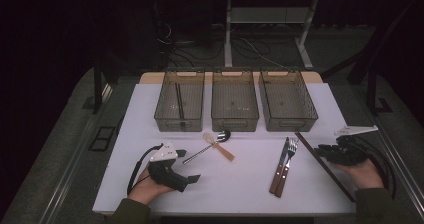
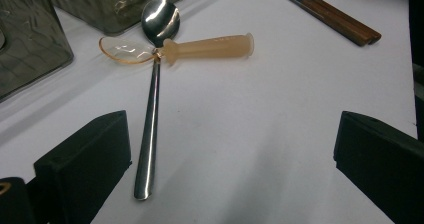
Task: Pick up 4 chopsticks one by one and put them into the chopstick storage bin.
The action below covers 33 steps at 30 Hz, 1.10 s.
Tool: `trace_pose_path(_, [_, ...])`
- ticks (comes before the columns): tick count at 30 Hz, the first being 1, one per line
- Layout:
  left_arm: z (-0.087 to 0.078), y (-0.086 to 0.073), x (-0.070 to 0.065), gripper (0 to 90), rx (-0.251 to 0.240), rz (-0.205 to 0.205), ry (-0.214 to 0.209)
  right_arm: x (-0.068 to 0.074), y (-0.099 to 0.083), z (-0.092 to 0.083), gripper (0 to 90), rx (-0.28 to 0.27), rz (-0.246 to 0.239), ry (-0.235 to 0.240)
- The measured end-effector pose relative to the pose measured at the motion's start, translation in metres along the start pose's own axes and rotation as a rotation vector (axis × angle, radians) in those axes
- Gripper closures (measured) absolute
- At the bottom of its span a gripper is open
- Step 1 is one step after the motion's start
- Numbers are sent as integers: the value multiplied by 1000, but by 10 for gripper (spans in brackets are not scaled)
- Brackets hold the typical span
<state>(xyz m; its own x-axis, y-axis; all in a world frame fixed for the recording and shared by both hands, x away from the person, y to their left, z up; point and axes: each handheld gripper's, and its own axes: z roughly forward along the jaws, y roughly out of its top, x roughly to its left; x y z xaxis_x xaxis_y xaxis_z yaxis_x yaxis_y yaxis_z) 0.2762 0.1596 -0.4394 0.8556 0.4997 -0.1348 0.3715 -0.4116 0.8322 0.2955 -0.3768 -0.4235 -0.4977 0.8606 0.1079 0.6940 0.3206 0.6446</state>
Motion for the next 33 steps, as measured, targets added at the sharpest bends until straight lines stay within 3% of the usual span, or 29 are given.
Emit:
trace_pose_path(13, [2,0,-1,9,12,13,1,0,-31,-18,792,42,-9,-8])
trace_pose_path(33, [4,0,-3,9,17,15,3,-1,-32,-10,816,87,-21,-8])
